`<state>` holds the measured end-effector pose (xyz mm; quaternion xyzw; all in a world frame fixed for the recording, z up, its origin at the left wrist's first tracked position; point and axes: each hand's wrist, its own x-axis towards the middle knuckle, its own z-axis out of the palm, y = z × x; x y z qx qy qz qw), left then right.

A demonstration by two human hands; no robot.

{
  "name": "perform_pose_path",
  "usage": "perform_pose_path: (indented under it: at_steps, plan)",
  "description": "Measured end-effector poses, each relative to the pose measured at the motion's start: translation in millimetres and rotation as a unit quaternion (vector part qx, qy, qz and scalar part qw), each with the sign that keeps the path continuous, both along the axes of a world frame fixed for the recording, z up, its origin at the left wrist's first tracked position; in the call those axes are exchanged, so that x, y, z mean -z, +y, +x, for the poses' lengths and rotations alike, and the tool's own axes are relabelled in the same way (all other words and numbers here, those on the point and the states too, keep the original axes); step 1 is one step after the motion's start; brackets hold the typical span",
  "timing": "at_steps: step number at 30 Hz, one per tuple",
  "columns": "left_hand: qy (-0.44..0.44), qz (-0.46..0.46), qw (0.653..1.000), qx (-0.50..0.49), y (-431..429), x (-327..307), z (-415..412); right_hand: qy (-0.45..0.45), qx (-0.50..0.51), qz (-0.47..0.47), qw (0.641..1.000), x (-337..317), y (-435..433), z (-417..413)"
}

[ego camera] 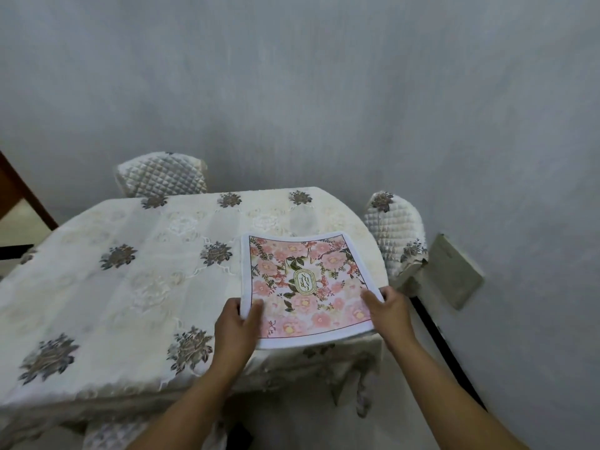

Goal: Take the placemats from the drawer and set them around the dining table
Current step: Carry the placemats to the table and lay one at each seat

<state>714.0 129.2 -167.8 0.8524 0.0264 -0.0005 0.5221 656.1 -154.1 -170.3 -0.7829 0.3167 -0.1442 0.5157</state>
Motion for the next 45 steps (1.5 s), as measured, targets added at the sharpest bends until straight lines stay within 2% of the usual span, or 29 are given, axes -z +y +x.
perform_pose_path:
  at_steps: [10,18,22,28,31,35,41,45]
  plan:
    - [0.049,0.04,0.998,-0.007,-34.9,90.6,104.5,0.132,-0.028,-0.014,0.991,85.1,-27.1,119.6]
    - [0.138,0.148,0.979,0.027,-21.8,183.4,115.4,0.28,-0.066,0.019,0.958,166.7,-24.7,115.7]
    - [0.133,0.229,0.964,0.017,-24.5,199.6,121.4,0.327,-0.117,-0.001,0.938,179.8,-41.8,122.1]
    - [0.145,0.297,0.944,0.003,-36.3,191.4,127.0,0.264,-0.171,-0.073,0.947,171.6,-70.8,144.4]
    - [0.178,0.306,0.935,-0.029,-45.7,187.0,119.4,0.261,-0.222,-0.099,0.934,168.5,-91.9,156.7]
    - [0.21,0.284,0.933,-0.073,-53.5,179.8,100.3,0.24,-0.288,-0.13,0.918,161.5,-108.4,171.9]
    - [0.208,0.23,0.935,-0.171,-67.1,164.6,90.1,0.191,-0.376,-0.196,0.885,148.8,-117.2,196.0]
    - [0.262,0.178,0.922,-0.221,-74.8,156.4,97.0,0.159,-0.419,-0.215,0.868,138.4,-108.9,208.3]
